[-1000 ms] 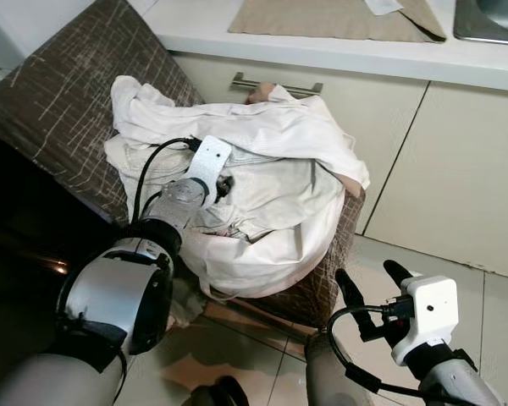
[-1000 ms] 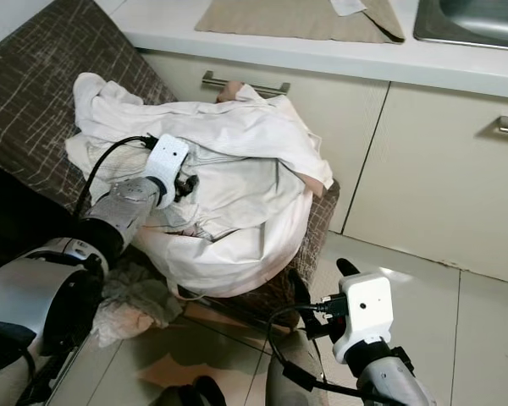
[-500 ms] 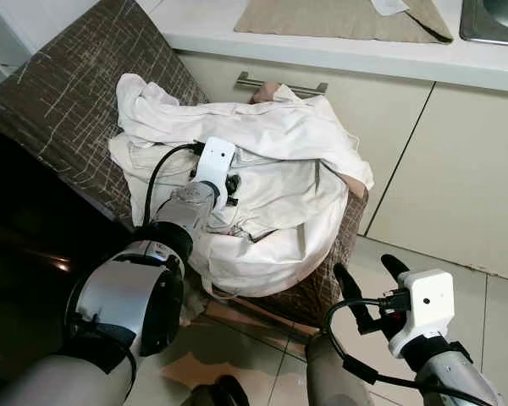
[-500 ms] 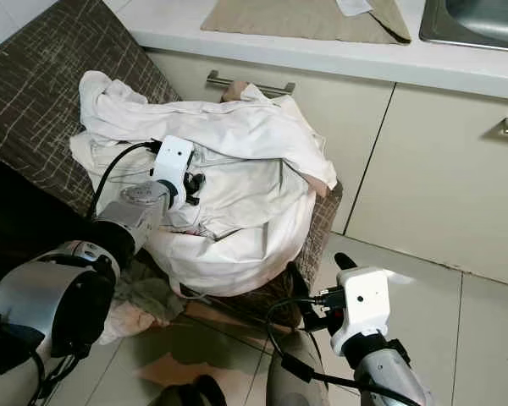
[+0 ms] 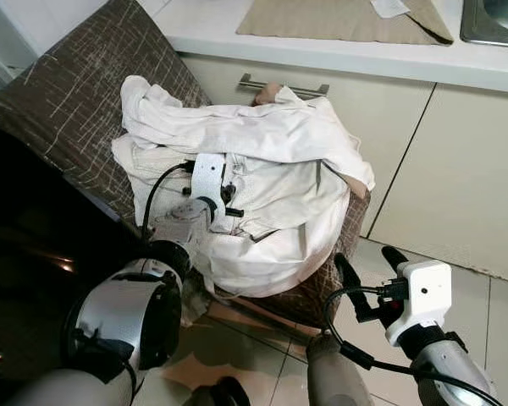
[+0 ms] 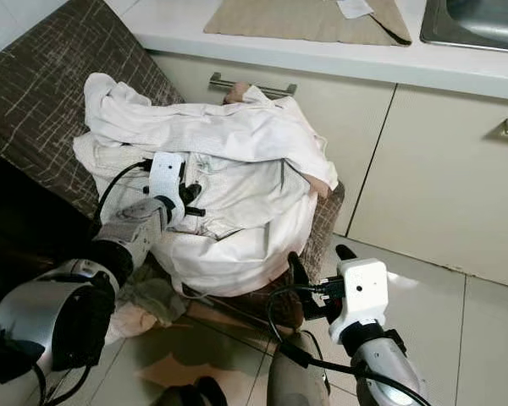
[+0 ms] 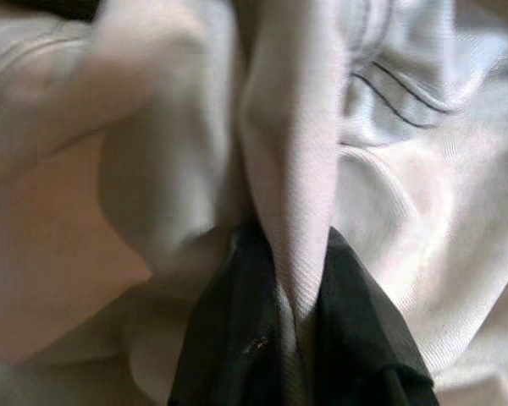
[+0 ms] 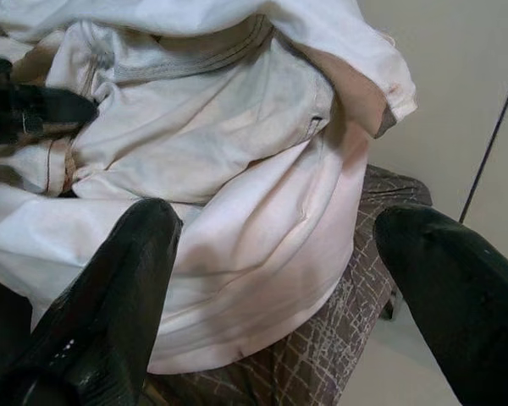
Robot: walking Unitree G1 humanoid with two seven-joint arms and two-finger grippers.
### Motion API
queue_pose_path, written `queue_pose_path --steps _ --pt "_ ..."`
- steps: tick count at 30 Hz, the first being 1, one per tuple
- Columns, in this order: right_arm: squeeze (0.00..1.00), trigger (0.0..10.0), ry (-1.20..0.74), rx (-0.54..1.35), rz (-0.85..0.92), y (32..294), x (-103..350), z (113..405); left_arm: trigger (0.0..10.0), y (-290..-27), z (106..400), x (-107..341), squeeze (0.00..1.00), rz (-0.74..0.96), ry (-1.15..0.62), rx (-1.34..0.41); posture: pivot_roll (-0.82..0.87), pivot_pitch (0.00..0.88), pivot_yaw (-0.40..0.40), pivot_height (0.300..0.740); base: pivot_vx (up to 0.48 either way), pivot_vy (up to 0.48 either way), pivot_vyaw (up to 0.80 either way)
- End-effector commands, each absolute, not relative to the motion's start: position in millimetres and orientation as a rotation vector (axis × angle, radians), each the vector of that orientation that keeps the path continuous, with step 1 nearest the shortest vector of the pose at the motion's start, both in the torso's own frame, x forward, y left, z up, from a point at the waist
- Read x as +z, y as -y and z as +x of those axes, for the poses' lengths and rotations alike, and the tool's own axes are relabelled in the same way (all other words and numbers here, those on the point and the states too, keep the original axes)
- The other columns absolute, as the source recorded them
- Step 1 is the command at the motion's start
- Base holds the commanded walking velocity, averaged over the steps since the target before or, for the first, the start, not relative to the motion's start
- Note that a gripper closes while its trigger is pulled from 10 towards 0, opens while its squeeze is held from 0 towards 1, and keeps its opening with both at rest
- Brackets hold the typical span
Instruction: Clothes washing
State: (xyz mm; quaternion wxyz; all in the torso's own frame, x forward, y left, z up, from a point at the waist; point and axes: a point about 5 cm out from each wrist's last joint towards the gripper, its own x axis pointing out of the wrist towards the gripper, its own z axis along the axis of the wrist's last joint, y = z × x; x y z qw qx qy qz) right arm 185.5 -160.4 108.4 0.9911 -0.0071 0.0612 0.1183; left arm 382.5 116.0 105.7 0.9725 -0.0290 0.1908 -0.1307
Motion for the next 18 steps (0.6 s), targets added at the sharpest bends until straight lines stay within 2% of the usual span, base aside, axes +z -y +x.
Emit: queue_pose_path --steps 1,5,9,13,17,18 --pt "0.0 10.0 -0.14 0.245 -0.014 160.5 103.6 186.1 0.0 -123.6 387.5 115.8 0.0 -0.125 -0.349 -0.25 -0.53 0.125 0.186 0.719 0.0 0.0 0.0" --pt "0.0 10.0 -0.141 0.264 -0.017 159.8 102.4 190.1 0.0 -127.6 392.4 126.5 0.0 -0.175 -0.316 -0.243 -0.51 0.111 0.178 0.719 0.0 0.0 0.0" --pt "0.0 10.0 -0.135 0.293 -0.019 156.8 103.1 196.1 0.0 -131.2 390.8 124.0 0.0 -0.078 -0.293 -0.249 -0.5 0.095 0.16 0.719 0.0 0.0 0.0" --pt "0.0 10.0 -0.138 0.307 -0.029 158.8 102.1 198.8 0.0 -124.8 393.2 131.3 0.0 -0.142 -0.249 -0.27 -0.49 0.085 0.154 0.719 0.0 0.0 0.0" --pt "0.0 10.0 -0.134 0.305 -0.032 161.0 101.5 202.4 0.0 -118.5 400.7 152.7 0.0 -0.184 -0.175 -0.297 -0.48 0.064 0.156 0.719 0.0 0.0 0.0" --pt "0.0 10.0 -0.124 0.308 -0.034 159.9 101.8 207.4 0.0 -115.4 409.3 181.3 0.0 -0.221 -0.087 -0.322 -0.47 0.047 0.158 0.719 0.0 0.0 0.0"
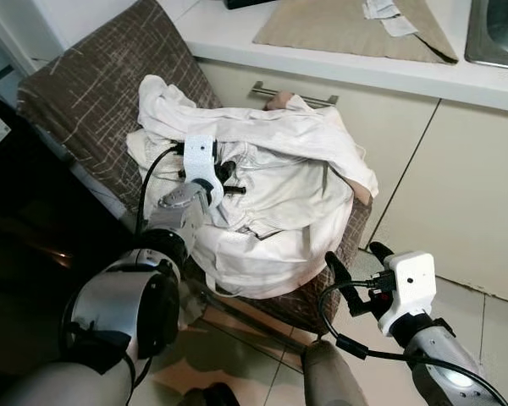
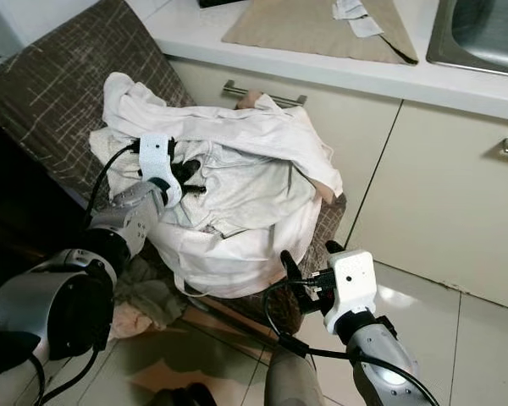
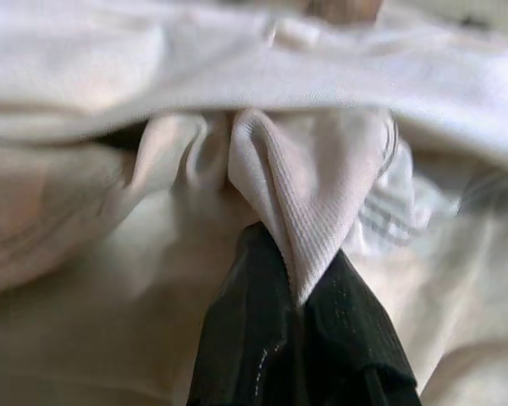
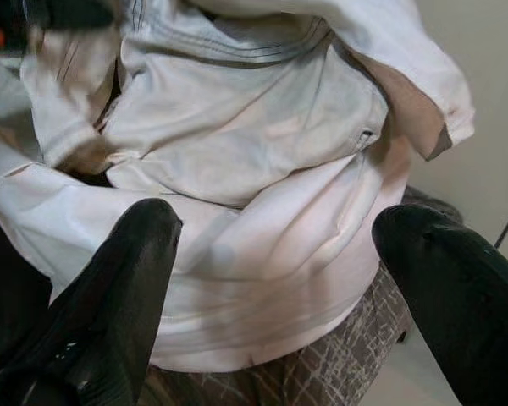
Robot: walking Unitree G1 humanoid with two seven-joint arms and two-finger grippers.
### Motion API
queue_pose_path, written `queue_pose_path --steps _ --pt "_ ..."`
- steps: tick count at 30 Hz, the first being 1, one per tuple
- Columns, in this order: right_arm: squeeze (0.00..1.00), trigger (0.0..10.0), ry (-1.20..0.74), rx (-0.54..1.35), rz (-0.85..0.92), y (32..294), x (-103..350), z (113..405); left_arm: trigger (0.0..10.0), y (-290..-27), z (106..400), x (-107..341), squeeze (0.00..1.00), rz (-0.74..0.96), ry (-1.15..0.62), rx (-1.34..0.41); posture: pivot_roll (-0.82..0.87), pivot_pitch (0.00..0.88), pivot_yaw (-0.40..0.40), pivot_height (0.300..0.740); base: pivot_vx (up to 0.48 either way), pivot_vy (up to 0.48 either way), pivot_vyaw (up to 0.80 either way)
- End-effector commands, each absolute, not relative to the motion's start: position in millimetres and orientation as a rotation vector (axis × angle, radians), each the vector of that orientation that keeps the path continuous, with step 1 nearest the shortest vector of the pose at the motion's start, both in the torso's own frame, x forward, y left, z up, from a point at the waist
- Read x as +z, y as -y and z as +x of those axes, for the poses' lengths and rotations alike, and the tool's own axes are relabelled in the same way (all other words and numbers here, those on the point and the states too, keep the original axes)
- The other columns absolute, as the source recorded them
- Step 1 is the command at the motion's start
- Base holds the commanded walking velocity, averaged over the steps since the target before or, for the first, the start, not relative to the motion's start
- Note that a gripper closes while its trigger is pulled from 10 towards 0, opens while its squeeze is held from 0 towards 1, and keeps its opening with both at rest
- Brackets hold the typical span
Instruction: Clothes washing
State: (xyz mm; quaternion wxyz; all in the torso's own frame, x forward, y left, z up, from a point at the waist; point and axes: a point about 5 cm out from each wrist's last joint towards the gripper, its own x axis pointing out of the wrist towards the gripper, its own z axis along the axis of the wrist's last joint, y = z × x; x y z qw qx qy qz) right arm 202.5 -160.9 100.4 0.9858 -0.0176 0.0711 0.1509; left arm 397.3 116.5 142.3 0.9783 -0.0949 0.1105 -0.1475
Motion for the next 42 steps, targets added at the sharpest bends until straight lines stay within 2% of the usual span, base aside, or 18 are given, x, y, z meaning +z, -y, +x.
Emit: queue_pose_path --steps 1,6,11,13,20,25,35,39,42 --pt "0.0 10.0 -0.117 0.31 -0.033 159.0 102.0 210.4 0.0 -114.7 412.8 195.7 0.0 -0.227 -0.044 -0.331 -0.47 0.038 0.159 0.719 0.0 0.0 0.0" --pt "0.0 10.0 -0.088 0.322 -0.028 153.9 103.6 226.5 0.0 -113.2 422.0 257.1 0.0 -0.254 0.134 -0.381 -0.44 0.0 0.16 0.719 0.0 0.0 0.0" --pt "0.0 10.0 -0.073 0.338 -0.025 150.8 104.2 236.9 0.0 -117.8 423.5 289.2 0.0 -0.238 0.231 -0.389 -0.41 0.0 0.158 0.719 0.0 0.0 0.0" --pt "0.0 10.0 -0.066 0.345 -0.027 149.6 104.1 242.9 0.0 -128.8 423.2 315.3 0.0 -0.219 0.31 -0.368 -0.4 0.0 0.157 0.719 0.0 0.0 0.0" --pt "0.0 10.0 -0.061 0.346 -0.004 147.9 102.1 251.0 0.0 -153.1 418.9 351.5 0.0 -0.176 0.424 -0.32 -0.37 0.0 0.15 0.719 0.0 0.0 0.0" --pt "0.0 10.0 -0.054 0.355 0.002 147.3 101.0 257.4 0.0 -175.3 414.5 369.4 0.0 -0.199 0.479 -0.282 -0.35 0.0 0.143 0.719 0.0 0.0 0.0" --pt "0.0 10.0 -0.036 0.344 -0.005 148.7 102.1 274.5 0.0 -189.9 396.2 416.5 0.0 -0.267 0.647 -0.324 -0.3 0.0 0.13 0.719 0.0 0.0 0.76" --pt "0.0 10.0 -0.029 0.34 -0.006 149.1 101.6 280.0 0.0 -197.1 393.8 415.9 0.0 -0.219 0.655 -0.297 -0.29 0.0 0.126 0.719 0.0 0.0 0.72" --pt "0.0 10.0 -0.013 0.314 -0.002 153.5 104.8 286.4 0.0 -206.3 394.5 396.2 0.0 -0.16 0.598 -0.271 -0.28 0.0 0.122 0.719 0.0 0.0 0.71"
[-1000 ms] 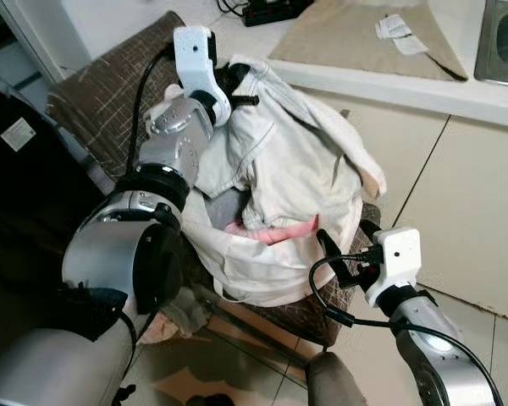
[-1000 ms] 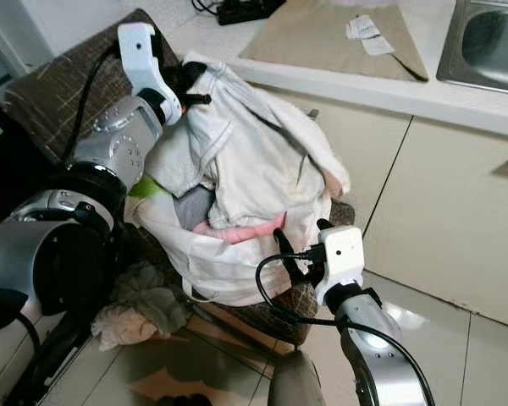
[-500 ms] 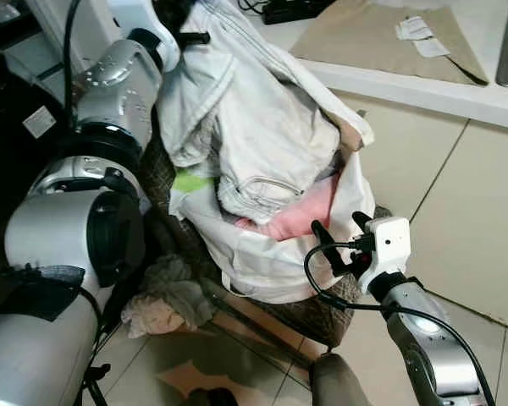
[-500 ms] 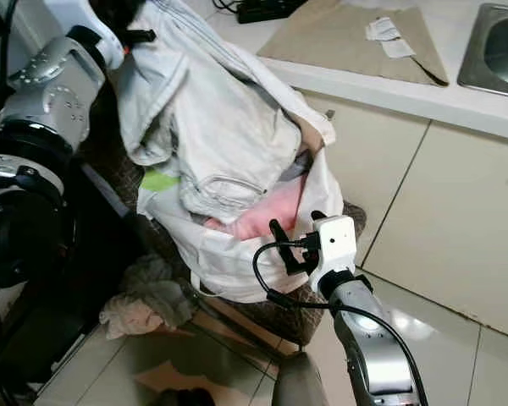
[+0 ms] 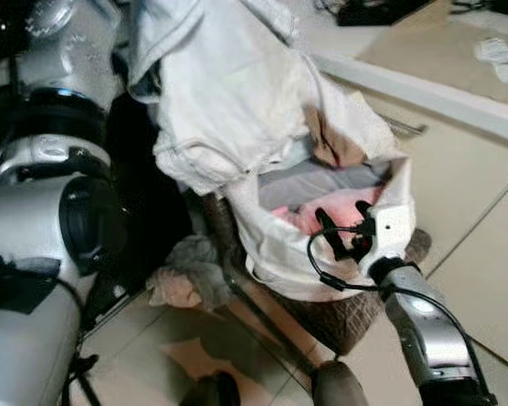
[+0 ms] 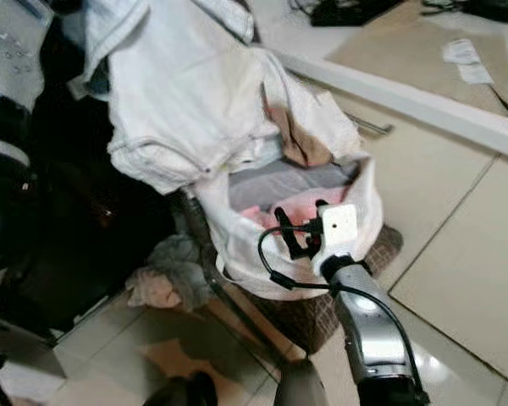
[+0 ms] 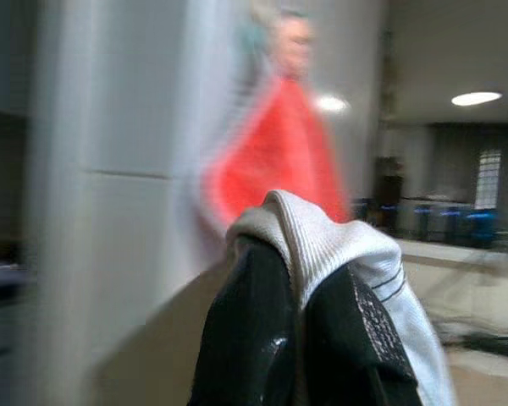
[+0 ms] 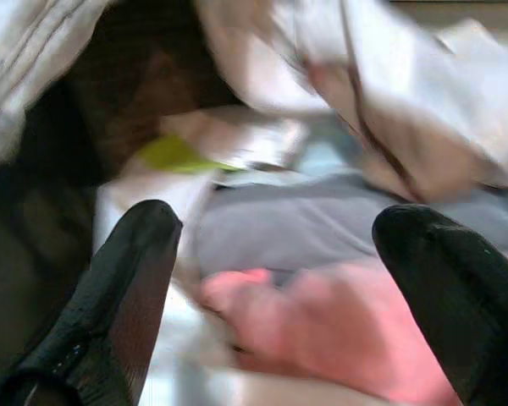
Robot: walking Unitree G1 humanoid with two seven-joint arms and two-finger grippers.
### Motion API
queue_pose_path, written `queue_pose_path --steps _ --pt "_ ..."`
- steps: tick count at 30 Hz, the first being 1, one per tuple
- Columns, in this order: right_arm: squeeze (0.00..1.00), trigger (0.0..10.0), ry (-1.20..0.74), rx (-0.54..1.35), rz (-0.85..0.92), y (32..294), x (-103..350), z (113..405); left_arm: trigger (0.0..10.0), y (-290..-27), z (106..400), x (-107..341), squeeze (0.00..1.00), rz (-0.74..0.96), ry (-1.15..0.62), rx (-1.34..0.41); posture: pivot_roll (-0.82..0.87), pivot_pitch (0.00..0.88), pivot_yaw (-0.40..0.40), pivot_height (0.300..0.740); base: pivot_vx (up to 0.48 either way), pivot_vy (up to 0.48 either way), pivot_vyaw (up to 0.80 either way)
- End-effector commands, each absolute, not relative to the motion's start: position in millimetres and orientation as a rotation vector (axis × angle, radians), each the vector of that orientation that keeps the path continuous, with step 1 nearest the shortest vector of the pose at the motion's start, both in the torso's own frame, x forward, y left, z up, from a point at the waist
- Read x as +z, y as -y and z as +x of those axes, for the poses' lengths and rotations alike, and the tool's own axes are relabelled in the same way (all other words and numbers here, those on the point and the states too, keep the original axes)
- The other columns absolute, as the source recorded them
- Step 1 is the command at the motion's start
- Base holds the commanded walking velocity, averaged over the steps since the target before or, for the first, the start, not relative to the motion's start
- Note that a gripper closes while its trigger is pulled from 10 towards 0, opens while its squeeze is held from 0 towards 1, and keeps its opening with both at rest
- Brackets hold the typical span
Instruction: Clothes washing
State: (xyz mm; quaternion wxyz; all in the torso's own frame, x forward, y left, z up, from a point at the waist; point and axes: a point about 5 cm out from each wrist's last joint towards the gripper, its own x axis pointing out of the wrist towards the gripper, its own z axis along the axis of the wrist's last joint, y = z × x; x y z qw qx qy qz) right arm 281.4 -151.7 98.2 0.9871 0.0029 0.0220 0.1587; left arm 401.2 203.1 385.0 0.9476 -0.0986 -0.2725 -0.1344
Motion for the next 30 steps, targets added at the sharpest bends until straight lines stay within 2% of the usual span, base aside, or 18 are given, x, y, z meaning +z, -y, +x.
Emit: queue_pose_path --steps 1,8,9,12,14,16,20,27,30 --pt "0.0 10.0 -0.011 0.306 0.0 155.6 105.3 288.4 0.0 -209.7 393.8 390.1 0.0 -0.157 0.582 -0.257 -0.27 0.0 0.119 0.719 0.0 0.0 0.69" --pt "0.0 10.0 -0.006 0.294 -0.002 161.1 104.7 294.3 0.0 -209.0 388.0 361.9 0.0 -0.13 0.536 -0.209 -0.23 0.0 0.107 0.719 0.0 0.0 0.69" --pt "0.0 10.0 -0.005 0.285 -0.011 161.8 104.6 297.7 0.0 -195.2 388.6 338.1 0.0 -0.091 0.491 -0.186 -0.21 0.0 0.097 0.719 0.0 0.0 0.68" --pt "0.0 10.0 -0.004 0.277 -0.017 161.9 104.6 300.6 0.0 -180.6 389.0 314.8 0.0 -0.062 0.437 -0.186 -0.21 0.0 0.091 0.719 0.0 0.0 0.68" --pt "0.0 10.0 -0.004 0.288 -0.021 158.6 105.2 305.4 0.0 -151.7 383.6 268.7 0.0 -0.019 0.319 -0.231 -0.2 0.0 0.088 0.719 0.0 0.0 0.67" --pt "0.0 10.0 -0.004 0.289 -0.023 158.0 105.3 306.7 0.0 -146.0 381.4 257.6 0.0 -0.007 0.291 -0.239 -0.2 0.0 0.088 0.719 0.0 0.0 0.67" --pt "0.0 10.0 0.007 0.278 -0.034 158.3 107.6 312.0 0.0 -127.7 371.8 202.0 0.0 -0.005 0.135 -0.25 -0.19 0.0 0.082 0.719 0.0 0.0 0.67" --pt "0.0 10.0 -0.011 0.202 -0.051 167.7 104.9 316.7 0.0 -121.3 359.9 161.2 0.0 -0.002 0.008 -0.229 -0.19 0.0 0.076 0.719 0.0 0.0 0.51" --pt "0.0 10.0 -0.031 0.189 -0.067 167.6 100.8 317.5 0.0 -124.2 356.4 153.0 0.0 0.087 0.007 -0.217 -0.18 0.0 0.075 0.719 0.0 0.0 0.0"
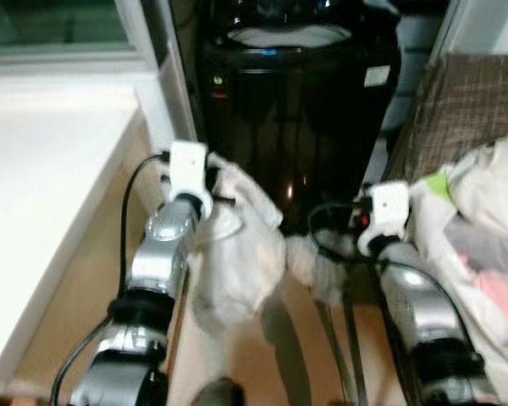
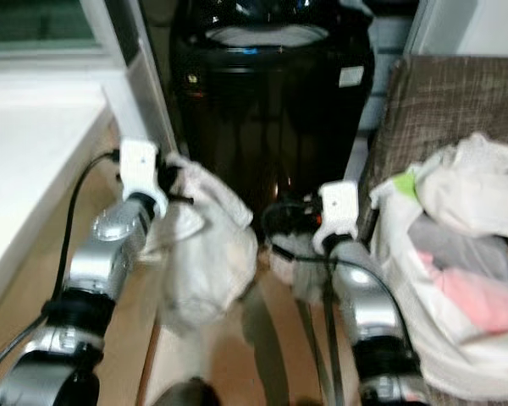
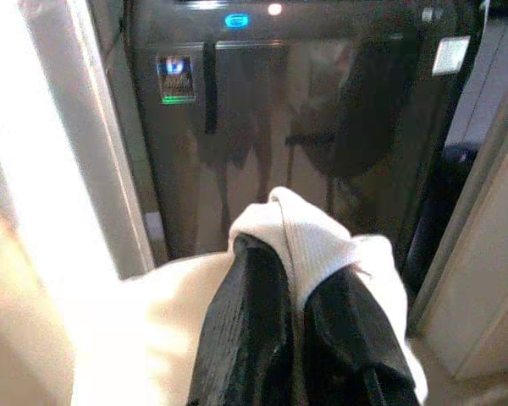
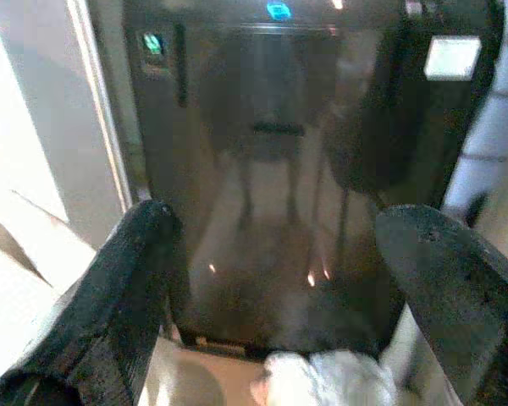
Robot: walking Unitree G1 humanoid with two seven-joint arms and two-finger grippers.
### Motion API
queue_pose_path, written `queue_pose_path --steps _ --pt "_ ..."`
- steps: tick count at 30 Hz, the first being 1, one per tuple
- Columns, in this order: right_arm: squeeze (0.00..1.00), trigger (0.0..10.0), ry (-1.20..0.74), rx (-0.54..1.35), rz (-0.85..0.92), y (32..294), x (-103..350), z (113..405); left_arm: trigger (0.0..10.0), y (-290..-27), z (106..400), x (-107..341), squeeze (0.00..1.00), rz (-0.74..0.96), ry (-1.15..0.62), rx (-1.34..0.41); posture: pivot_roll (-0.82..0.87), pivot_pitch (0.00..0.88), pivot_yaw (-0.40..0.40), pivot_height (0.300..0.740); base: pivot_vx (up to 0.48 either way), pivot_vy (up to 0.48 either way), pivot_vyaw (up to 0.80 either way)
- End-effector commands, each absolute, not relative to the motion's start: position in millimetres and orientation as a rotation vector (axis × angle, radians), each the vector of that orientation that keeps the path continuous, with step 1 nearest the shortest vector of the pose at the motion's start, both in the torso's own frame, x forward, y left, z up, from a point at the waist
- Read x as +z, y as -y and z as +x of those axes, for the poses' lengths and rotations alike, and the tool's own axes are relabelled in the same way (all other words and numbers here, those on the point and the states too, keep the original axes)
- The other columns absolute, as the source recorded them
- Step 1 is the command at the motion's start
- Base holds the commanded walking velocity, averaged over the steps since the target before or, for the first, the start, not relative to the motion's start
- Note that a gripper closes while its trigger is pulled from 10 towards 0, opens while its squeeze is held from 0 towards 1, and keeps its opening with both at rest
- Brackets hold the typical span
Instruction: Clothes washing
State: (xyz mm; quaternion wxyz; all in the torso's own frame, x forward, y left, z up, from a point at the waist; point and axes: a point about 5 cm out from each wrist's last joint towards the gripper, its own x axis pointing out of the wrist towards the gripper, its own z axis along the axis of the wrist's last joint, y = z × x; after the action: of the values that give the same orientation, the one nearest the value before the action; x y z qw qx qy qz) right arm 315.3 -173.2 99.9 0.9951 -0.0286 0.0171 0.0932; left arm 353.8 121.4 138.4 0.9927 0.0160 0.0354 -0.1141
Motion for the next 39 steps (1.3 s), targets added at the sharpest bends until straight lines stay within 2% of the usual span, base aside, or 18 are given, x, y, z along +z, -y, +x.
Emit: queue_pose_path --steps 1,10,15,23,25,27,34,39 --pt "0.0 10.0 -0.034 0.187 -0.065 166.6 100.2 317.2 0.0 -124.1 355.6 152.0 0.0 0.102 0.006 -0.221 -0.18 0.0 0.073 0.719 0.0 0.0 0.0" --pt "0.0 10.0 0.0 0.141 -0.066 165.2 100.5 315.9 0.0 -120.5 349.8 144.2 0.0 0.211 0.017 -0.276 -0.18 0.0 0.068 0.719 0.0 0.0 0.0" --pt "0.0 10.0 -0.017 0.118 -0.077 164.0 96.9 313.7 0.0 -122.3 347.3 129.9 0.0 0.2 -0.027 -0.3 -0.18 0.0 0.066 0.719 0.0 0.0 -0.16" --pt "0.0 10.0 -0.009 0.153 -0.115 158.7 96.9 314.2 0.0 -128.0 344.4 118.6 0.0 0.197 -0.038 -0.24 -0.18 0.0 0.055 0.719 0.0 0.0 -0.2" --pt "0.0 10.0 -0.008 0.178 -0.108 155.4 98.2 315.4 0.0 -131.1 339.1 117.7 0.0 0.119 -0.009 -0.169 -0.18 0.0 0.052 0.719 0.0 0.0 0.0" --pt "0.0 10.0 0.0 0.208 -0.098 151.7 101.0 316.7 0.0 -134.1 330.8 114.6 0.0 0.085 -0.007 -0.081 -0.16 0.0 0.037 0.719 0.294 0.349 0.0" --pt "0.0 10.0 0.02 0.242 -0.094 144.8 106.4 322.9 0.0 -126.1 334.6 134.8 0.0 0.082 0.073 -0.104 -0.12 0.0 0.014 0.719 0.423 0.091 0.0" --pt "0.0 10.0 0.016 0.275 -0.094 141.2 107.1 326.2 0.0 -133.0 332.1 130.0 0.0 0.051 0.051 -0.036 -0.11 0.0 0.001 0.719 0.455 0.0 0.0"
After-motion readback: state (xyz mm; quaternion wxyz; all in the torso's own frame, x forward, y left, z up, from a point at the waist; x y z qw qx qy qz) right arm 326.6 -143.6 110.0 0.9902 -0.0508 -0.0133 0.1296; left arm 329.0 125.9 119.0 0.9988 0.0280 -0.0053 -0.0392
